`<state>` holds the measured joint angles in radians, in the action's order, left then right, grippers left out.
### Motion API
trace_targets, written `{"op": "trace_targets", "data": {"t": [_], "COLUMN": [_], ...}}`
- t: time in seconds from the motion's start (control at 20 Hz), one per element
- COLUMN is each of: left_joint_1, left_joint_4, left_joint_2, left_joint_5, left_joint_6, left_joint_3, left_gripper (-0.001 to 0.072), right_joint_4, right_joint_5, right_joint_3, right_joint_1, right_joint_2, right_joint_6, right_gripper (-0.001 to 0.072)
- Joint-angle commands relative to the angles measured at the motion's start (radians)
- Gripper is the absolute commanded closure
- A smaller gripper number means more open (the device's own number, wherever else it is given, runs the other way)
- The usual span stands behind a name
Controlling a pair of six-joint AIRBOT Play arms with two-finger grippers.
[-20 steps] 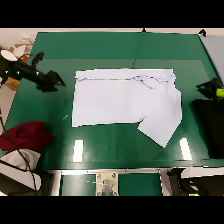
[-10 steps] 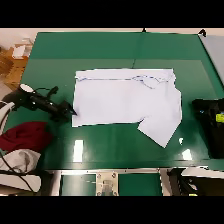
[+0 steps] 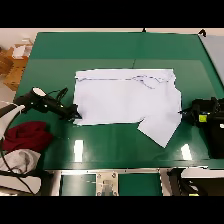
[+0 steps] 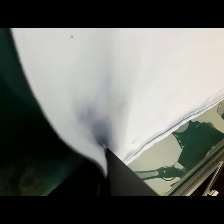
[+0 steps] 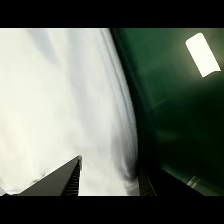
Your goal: Fold the shirts.
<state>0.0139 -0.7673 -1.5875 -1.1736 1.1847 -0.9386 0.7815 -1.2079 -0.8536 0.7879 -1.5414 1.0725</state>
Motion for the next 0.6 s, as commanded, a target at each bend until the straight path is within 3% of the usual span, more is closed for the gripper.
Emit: {"op": "trace_targets", "data": {"t": [0.0, 0.1, 0.15, 0.3, 0.55], "left_joint_1": [-0.004, -0.004, -0.004, -0.004, -0.004], "left_joint_4": [-0.018, -0.018, -0.018, -0.018, -0.017], "left_joint_2": [0.001, 0.001, 0.001, 0.008, 0.216], "left_joint_5": [0.005, 0.008, 0.012, -0.006, -0.101], "left_joint_6": [-0.009, -0.016, -0.016, -0.023, 0.023], "left_joint_3": [0.001, 0.001, 0.0, -0.04, -0.364], "left_gripper": [0.0683, 0.0683, 0.0682, 0.0684, 0.0684], "right_joint_4": [0.019, 0.015, 0.014, -0.018, -0.299], "right_joint_5": [0.025, 0.037, 0.037, -0.009, -0.174], "right_joint_3": [0.003, 0.003, 0.0, -0.049, -0.312], "right_joint_1": [-0.05, -0.053, -0.052, -0.053, -0.078], "right_joint_2": [-0.06, -0.068, -0.067, -0.065, 0.139], "right_joint_6": [0.0, -0.001, -0.001, -0.011, -0.052], "right_gripper": [0.0281, 0.0284, 0.0326, 0.0664, 0.069]}}
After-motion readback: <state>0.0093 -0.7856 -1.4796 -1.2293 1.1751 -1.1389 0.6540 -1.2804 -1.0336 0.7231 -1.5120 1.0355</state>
